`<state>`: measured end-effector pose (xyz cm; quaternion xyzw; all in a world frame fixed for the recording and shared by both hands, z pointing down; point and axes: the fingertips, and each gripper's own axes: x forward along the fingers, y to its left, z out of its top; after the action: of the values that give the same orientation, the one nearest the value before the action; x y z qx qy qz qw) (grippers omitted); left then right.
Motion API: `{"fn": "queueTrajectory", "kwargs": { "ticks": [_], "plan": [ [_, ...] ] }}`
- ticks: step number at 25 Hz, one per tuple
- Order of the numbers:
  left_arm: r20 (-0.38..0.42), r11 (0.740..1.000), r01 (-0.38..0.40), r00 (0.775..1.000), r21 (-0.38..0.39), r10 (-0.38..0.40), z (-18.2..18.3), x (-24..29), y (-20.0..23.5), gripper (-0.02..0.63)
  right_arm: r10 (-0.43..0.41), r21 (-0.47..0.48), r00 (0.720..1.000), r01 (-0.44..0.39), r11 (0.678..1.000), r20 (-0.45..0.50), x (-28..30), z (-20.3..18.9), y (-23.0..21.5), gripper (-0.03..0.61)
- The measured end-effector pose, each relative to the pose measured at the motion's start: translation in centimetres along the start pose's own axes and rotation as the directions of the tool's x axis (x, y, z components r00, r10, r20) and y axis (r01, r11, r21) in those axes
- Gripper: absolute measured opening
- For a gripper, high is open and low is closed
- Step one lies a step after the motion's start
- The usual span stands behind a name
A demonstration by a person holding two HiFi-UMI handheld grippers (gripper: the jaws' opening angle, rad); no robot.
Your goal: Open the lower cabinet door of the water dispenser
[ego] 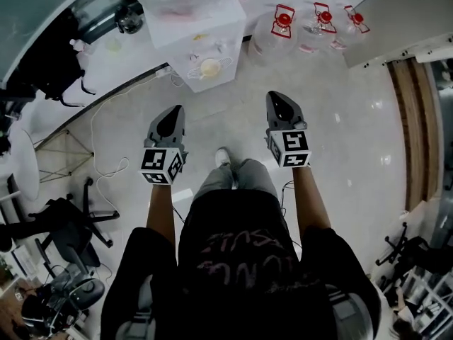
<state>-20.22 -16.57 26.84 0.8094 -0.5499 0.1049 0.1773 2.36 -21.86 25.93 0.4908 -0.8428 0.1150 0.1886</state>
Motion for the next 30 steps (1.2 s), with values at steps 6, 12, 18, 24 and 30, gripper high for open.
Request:
{"fn": "queueTrajectory", "kwargs": {
  "ticks": [6, 12, 18, 24, 30],
  "plan": [
    [-0.031, 1.0, 0.004, 0.999, -0.023, -0.005, -2.7, 2.9, 1.5, 0.011, 0.003, -0.007, 1.0, -0.003, 1.0, -0.021, 3.4, -1.7, -1.0, 0.025],
    [-0.06, 0.999, -0.017, 0.998, -0.039, 0.014, -5.5, 6.2, 2.6, 0.011, 0.02, -0.002, 0.999, -0.02, 1.0, -0.049, 7.4, -4.5, -2.7, 0.028],
    [-0.058, 0.998, -0.05, 0.997, -0.035, 0.048, -8.7, 11.0, 3.6, 0.011, 0.051, 0.005, 0.997, -0.051, 0.999, -0.061, 12.2, -8.7, -5.2, 0.028],
    [-0.056, 0.996, -0.084, 0.995, -0.031, 0.082, -12.6, 14.7, 3.9, 0.011, 0.086, 0.009, 0.995, -0.085, 0.996, -0.06, 15.6, -13.4, -6.9, 0.029],
    [-0.053, 0.991, -0.128, 0.991, -0.039, 0.126, -17.6, 17.5, 5.5, 0.011, 0.112, 0.008, 0.992, -0.112, 0.994, -0.065, 19.3, -18.7, -7.8, 0.031]
  ]
}}
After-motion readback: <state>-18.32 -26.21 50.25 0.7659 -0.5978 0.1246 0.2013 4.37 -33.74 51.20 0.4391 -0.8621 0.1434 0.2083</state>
